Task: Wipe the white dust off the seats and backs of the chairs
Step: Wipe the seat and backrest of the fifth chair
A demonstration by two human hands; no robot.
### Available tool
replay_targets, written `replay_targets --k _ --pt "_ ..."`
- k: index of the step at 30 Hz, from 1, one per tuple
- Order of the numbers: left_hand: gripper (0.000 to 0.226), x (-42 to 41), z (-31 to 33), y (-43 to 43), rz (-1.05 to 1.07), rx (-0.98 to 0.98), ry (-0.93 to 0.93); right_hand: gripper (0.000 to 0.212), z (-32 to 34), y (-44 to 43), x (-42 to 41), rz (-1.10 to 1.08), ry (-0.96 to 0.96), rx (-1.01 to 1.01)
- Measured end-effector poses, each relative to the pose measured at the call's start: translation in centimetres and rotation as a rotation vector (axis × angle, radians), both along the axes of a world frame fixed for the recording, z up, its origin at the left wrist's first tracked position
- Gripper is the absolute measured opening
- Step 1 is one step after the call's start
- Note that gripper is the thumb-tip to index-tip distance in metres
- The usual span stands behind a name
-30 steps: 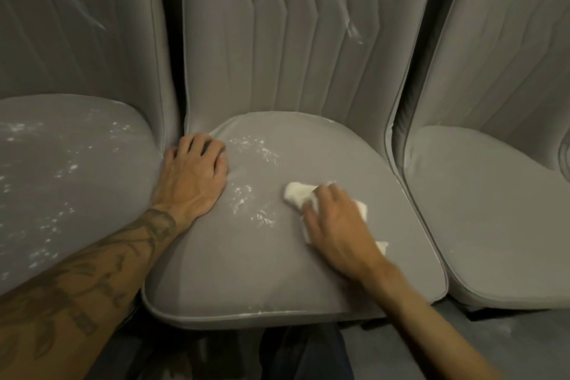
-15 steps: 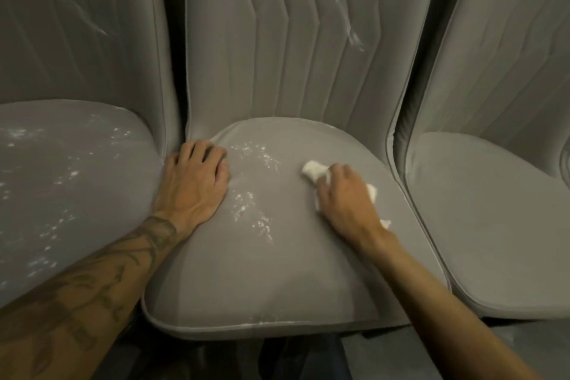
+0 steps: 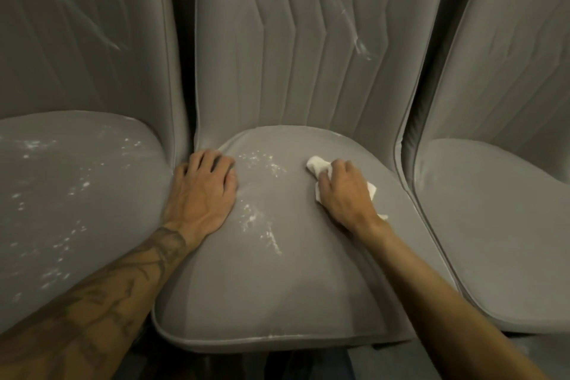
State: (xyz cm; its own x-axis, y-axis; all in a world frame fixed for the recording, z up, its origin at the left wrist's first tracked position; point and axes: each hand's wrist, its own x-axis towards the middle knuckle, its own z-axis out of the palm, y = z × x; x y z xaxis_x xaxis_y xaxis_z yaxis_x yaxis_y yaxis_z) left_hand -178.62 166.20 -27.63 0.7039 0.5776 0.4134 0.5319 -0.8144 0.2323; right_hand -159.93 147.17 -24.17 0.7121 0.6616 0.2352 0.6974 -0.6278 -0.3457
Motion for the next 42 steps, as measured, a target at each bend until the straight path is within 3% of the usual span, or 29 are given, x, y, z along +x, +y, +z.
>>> replay_targets --k 2,6,8,10,15,17,20,22,24,28,30,35,37,42 --pt "0.033 0.1 0.1 -0.1 0.005 0.001 0.006 0.028 0.0 1.6 -0.6 -0.055 -0.033 -0.020" --pt "0.033 -0.1 0.0 0.1 -0.001 -0.001 0.017 0.021 -1.2 2.4 -7.1 0.331 -0.034 0.068" --pt "0.035 -0.1 0.0 0.2 -0.006 -0.010 0.006 0.023 -1.0 1.5 -6.6 0.435 -0.016 0.043" --pt "0.035 -0.1 -0.1 0.1 -0.003 -0.011 0.005 0.024 -0.8 1.2 -3.2 0.355 -0.026 0.046" --pt "0.034 0.0 -0.1 0.0 0.001 -0.009 0.011 0.033 -0.3 3.8 2.7 -0.118 -0.017 -0.045" --pt "0.034 -0.1 -0.1 0.0 0.007 -0.005 0.011 0.032 -0.6 6.1 0.2 -0.039 -0.017 -0.032" --pt "0.035 0.0 0.0 0.1 0.000 -0.018 0.006 0.025 -1.5 6.6 -4.6 0.294 -0.006 0.047" --pt "0.036 0.0 0.0 0.0 0.003 -0.017 0.001 0.024 -1.2 5.4 -3.9 0.385 0.002 0.034" --pt "0.034 -0.1 0.1 -0.1 0.008 -0.010 0.004 0.026 -0.8 4.9 -0.4 0.296 -0.004 0.024" --pt "0.032 -0.1 0.3 -0.1 0.006 -0.030 0.019 0.033 0.0 6.2 4.9 -0.117 0.044 -0.039" --pt "0.033 -0.1 0.4 -0.1 0.010 -0.024 0.024 0.033 -0.3 7.9 2.8 -0.066 -0.004 -0.050" --pt "0.038 -0.2 0.2 0.0 0.008 -0.024 0.025 0.023 -1.4 7.7 -3.4 0.411 -0.008 0.007" --pt "0.037 -0.1 0.2 0.0 0.015 -0.011 0.027 0.025 -0.9 7.4 -0.8 0.368 -0.028 -0.016" --pt "0.033 -0.1 0.3 0.0 0.018 -0.036 0.052 0.034 -0.3 10.0 3.7 -0.026 -0.006 -0.065"
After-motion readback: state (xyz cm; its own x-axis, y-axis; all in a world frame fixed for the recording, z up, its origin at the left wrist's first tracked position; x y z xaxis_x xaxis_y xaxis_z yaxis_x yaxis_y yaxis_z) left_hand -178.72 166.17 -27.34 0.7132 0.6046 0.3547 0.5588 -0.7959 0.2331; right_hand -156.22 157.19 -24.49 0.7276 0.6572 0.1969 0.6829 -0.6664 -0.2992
